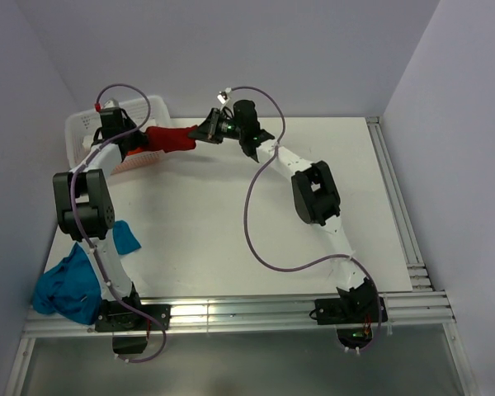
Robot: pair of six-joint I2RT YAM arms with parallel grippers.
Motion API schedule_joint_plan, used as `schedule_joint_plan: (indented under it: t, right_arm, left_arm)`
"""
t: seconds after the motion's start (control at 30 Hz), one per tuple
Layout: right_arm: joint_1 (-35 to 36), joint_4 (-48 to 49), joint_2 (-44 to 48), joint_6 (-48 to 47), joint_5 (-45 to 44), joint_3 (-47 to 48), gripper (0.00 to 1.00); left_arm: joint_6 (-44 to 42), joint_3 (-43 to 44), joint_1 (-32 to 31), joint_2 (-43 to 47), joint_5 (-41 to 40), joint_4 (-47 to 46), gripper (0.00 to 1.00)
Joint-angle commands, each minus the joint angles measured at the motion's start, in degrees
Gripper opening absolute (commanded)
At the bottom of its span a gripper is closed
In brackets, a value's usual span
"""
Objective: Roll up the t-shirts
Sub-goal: Place the rolled tshirt into the container
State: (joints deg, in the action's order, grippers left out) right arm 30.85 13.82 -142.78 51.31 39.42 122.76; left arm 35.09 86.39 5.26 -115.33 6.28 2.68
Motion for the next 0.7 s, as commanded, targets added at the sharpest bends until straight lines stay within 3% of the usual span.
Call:
schedule_joint_plan:
  t: [0.0, 0.13, 0.47, 0.67]
  right_arm:
    - [0.1, 2.5, 7.1, -2.3, 1.1, -2.8, 0.0]
    - [-0.1, 0.9, 11.3, -3.5, 2.0, -4.6, 0.0]
    - [-4.6, 3.1, 31.1, -1.8, 2.3, -28.4, 0.0]
    - [-7.2, -5.5, 45.5, -7.5, -2.9, -42.7, 0.0]
  left_arm:
    - [1.1, -1.0, -4.2, -2.6, 7.0, 0.1, 0.0]
    - [2.8, -6.4, -6.3, -0.3, 9.4, -4.3, 0.0]
    - [4.0, -9.7, -16.2, 4.2, 12.2, -3.4, 0.0]
    - [5.7, -11.9, -25.2, 10.2, 9.8, -2.9, 0.0]
